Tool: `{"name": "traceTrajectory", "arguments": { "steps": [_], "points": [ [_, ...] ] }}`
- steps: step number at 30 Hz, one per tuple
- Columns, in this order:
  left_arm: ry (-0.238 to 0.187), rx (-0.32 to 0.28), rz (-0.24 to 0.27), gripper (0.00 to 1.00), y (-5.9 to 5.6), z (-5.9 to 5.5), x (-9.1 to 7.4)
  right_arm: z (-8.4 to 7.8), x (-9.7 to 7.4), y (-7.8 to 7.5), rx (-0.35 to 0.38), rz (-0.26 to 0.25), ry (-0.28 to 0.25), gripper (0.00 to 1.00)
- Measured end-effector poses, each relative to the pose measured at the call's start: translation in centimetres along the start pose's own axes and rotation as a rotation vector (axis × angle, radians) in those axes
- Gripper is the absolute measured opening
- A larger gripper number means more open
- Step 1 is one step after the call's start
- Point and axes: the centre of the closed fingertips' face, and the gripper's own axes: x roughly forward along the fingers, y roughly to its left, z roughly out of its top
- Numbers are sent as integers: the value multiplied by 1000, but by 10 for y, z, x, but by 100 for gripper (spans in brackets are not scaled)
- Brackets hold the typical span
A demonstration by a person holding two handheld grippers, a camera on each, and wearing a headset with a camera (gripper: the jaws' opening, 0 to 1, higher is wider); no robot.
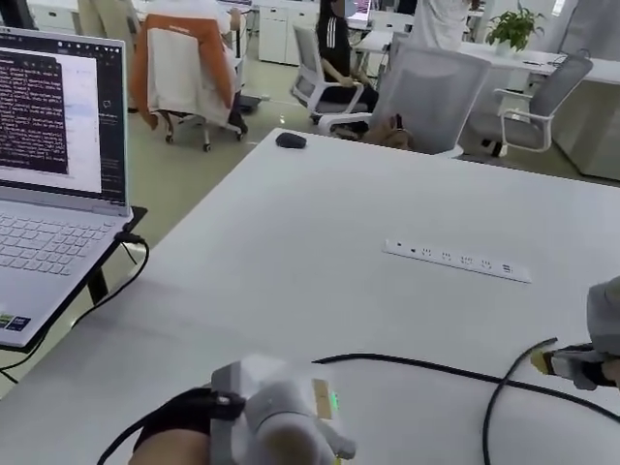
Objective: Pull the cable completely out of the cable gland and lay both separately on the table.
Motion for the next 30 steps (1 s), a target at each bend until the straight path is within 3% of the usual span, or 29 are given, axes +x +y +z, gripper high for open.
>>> {"name": "traceTrajectory", "arguments": {
  "steps": [7, 10, 15, 17, 21, 23, 25, 27, 30],
  "points": [
    [-13, -12, 6, 17, 1, 3, -1, -12, -46, 55, -191, 65, -54, 20],
    [-15, -16, 0, 17, 0, 5, 0, -21, -71, 76, -208, 82, -57, 21],
    [-35, -1, -26, 18, -3, 18, 3, -42, -110, 113, -230, 135, -19, 25],
    [-57, 41, -63, 18, -6, 26, 5, -50, -127, 128, -228, 154, -10, 24],
    [-52, 43, -64, 18, 7, 30, 15, -59, -158, 159, -262, 186, -24, 26],
    [-50, 23, -86, 18, 13, 28, 26, -59, -166, 165, -257, 184, -32, 26],
    [-39, -3, -102, 18, 17, 24, 39, -53, -177, 176, -234, 200, -87, 27],
    [-22, -35, -138, 18, 17, 17, 53, -52, -181, 178, -223, 196, -101, 26],
    [26, -4, -173, 18, 14, 6, 70, -55, -187, 176, -204, 173, -92, 26]
  ]
}}
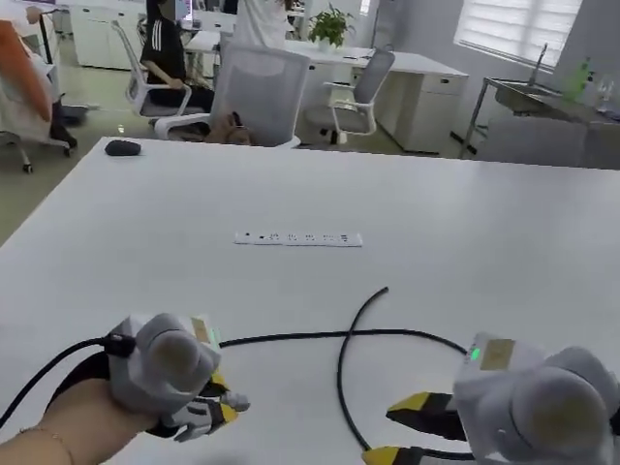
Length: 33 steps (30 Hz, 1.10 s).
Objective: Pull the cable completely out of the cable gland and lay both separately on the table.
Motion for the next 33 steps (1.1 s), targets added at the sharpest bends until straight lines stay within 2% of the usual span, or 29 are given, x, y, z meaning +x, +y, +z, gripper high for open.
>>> {"name": "traceTrajectory", "arguments": {
  "steps": [2, 3, 4, 5, 8, 10, 13, 16, 18, 21, 22, 24, 26, 27, 28, 30, 32, 33],
  "points": [
    [12, -2, -21, 18, -3, -5, 10, 0, -5, 2, 11, -9, -2, 26],
    [2, -13, -33, 18, -5, -7, 14, 0, -7, 4, 15, -6, -8, 26],
    [-4, -36, -53, 18, -7, -11, 20, -1, -9, 8, 30, -2, -14, 26],
    [9, -65, -67, 18, -10, -16, 23, -2, -11, 10, 39, 0, -14, 26],
    [47, -36, -84, 18, -13, -31, 31, -5, -16, 14, 46, 0, -11, 25],
    [55, -32, -101, 18, -17, -37, 33, -5, -19, 16, 44, 0, -9, 25],
    [56, -32, -109, 21, -20, -40, 34, -5, -21, 15, 37, -3, -8, 26],
    [48, -30, -96, 33, -18, -38, 33, -5, -20, 14, 32, -5, 2, 26],
    [48, -26, -93, 33, -15, -35, 24, -3, -18, 14, 29, 1, 2, 26],
    [23, -40, -98, 36, -12, -25, 3, -1, -13, 13, 23, 12, 8, 26],
    [28, -40, -99, 38, -12, -25, -3, -1, -11, 13, 23, 16, 9, 27],
    [80, -52, -77, 38, -10, -31, -21, 0, -7, 12, 30, 29, 7, 27],
    [60, -67, -66, 37, -10, -27, -44, 0, -1, 11, 44, 48, 6, 28],
    [17, -110, -65, 39, -15, -20, -59, -2, 3, 9, 49, 54, 13, 28],
    [-3, -141, -57, 40, -18, -17, -75, -4, 7, 9, 50, 60, 27, 28],
    [-22, -187, -35, 41, -21, -17, -97, -10, 13, 9, 41, 69, 55, 28],
    [-52, -210, -7, 42, -26, -16, -122, -19, 17, 12, 10, 86, 107, 29],
    [-50, -213, -2, 42, -31, -18, -132, -21, 19, 14, 5, 95, 111, 30]
  ]
}}
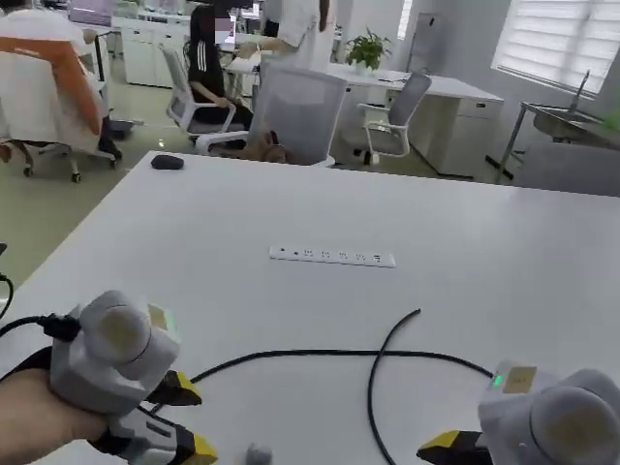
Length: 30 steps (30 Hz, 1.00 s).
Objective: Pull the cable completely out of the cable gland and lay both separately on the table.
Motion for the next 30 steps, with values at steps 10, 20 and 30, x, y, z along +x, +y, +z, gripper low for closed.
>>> {"name": "traceTrajectory", "arguments": {
  "steps": [10, 20, 30],
  "points": [
    [-56, -263, 271, 45, 10, -47, -64, -16, 8, -2, 191, 42, -3, 38],
    [-87, -411, 344, 47, 2, -73, -53, -28, 9, 8, 263, 65, 4, 41],
    [-84, -420, 345, 44, 0, -72, -54, -31, 10, 13, 277, 75, 6, 42]
  ]
}}
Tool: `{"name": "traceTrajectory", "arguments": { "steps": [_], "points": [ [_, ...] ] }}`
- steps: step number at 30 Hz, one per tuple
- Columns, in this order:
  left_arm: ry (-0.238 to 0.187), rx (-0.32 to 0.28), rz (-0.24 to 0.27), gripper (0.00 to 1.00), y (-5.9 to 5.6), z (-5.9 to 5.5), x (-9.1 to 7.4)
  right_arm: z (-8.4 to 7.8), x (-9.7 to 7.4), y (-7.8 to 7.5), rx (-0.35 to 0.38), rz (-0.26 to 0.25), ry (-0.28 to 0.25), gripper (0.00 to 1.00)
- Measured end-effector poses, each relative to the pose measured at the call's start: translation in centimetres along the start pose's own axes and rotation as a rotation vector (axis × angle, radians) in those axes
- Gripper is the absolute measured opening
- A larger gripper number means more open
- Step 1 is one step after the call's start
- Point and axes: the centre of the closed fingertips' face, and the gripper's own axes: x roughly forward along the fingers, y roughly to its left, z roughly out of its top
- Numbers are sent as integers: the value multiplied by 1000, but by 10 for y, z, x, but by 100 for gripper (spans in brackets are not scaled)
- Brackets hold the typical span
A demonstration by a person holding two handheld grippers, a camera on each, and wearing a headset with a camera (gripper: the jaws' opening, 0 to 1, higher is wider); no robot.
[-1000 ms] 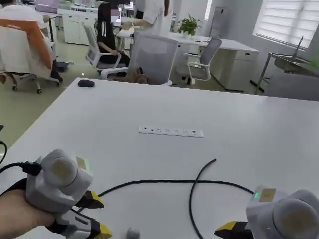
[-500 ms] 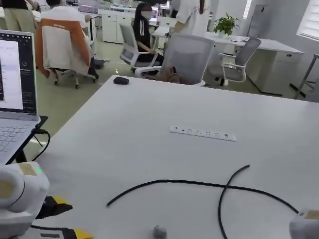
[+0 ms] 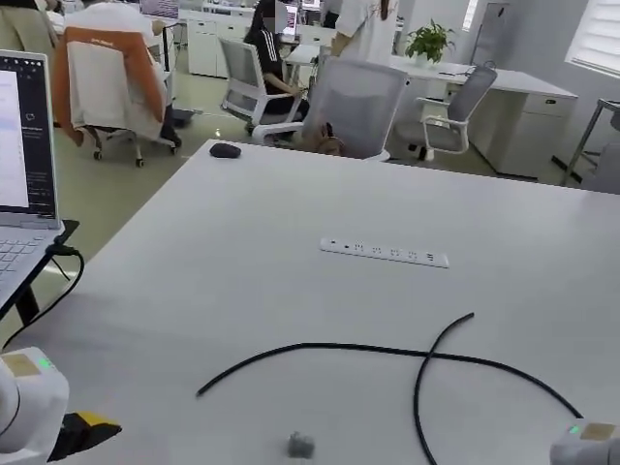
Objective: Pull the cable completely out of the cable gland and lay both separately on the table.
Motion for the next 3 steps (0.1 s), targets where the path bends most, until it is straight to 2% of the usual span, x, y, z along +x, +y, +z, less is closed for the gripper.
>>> {"name": "traceTrajectory", "arguments": {
  "steps": [3],
  "points": [
    [0, -1, -3, 43, -1, 0, 0, 0, -1, 0, 1, 3, 0, 42]
  ]
}}
